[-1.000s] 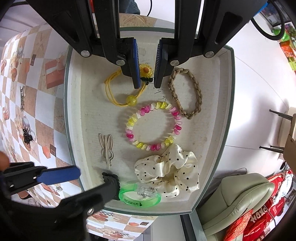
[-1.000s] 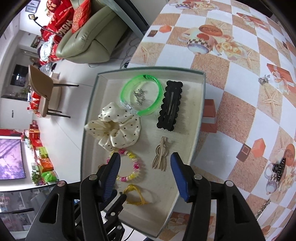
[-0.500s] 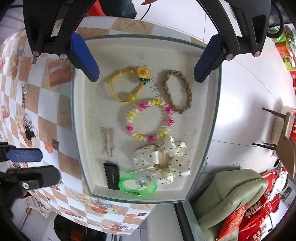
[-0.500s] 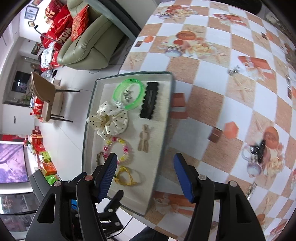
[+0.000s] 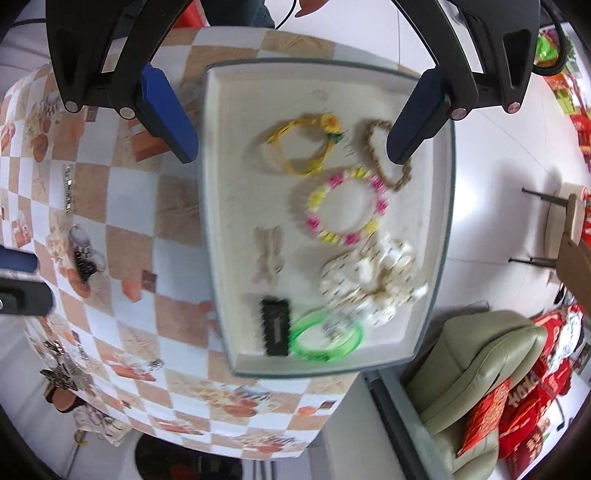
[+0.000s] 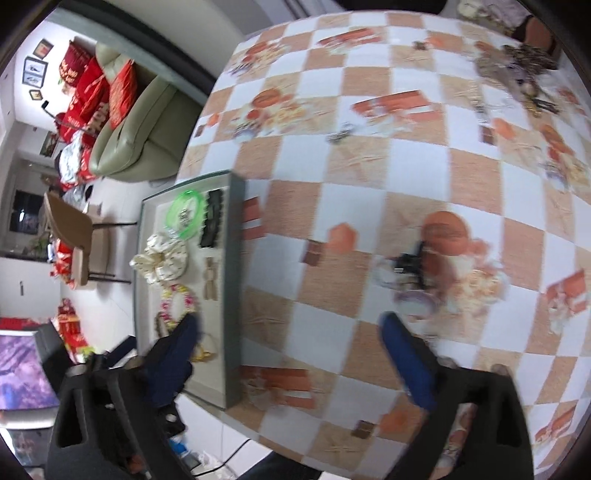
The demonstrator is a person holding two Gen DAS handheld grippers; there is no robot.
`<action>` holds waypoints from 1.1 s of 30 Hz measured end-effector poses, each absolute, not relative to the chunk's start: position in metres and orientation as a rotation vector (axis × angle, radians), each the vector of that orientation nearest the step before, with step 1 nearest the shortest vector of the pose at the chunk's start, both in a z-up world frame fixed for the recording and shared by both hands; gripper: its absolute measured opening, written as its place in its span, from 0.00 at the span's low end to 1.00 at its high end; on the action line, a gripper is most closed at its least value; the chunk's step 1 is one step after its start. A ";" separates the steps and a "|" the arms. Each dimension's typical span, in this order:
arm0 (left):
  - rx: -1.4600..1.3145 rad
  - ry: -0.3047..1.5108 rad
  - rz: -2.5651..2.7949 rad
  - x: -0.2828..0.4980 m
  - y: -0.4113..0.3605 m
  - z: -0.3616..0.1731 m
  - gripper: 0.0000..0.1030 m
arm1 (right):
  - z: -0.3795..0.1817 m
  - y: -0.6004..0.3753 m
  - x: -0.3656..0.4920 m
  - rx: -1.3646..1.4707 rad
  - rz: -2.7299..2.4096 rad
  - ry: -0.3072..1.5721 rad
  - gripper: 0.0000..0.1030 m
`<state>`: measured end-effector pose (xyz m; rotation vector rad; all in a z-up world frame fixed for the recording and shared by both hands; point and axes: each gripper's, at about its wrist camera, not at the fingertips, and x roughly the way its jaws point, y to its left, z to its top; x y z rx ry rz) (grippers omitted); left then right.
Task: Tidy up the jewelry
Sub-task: 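Move both open tools from the tray back over the table, then grasp the silver toothed barrette with the right tool while the left tool grasps the black claw clip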
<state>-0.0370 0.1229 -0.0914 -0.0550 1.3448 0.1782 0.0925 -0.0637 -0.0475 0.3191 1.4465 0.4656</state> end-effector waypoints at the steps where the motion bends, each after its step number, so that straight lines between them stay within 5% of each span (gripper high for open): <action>1: -0.050 1.340 0.167 -0.033 0.119 -0.090 1.00 | -0.047 -0.070 0.091 0.316 0.453 1.434 1.00; 26: 0.002 1.357 -0.081 0.035 0.017 -0.106 1.00 | -0.098 -0.177 0.061 0.293 0.231 1.532 1.00; 33: -0.007 1.362 -0.156 0.062 -0.003 -0.118 1.00 | -0.120 -0.170 0.031 0.320 0.220 1.559 0.77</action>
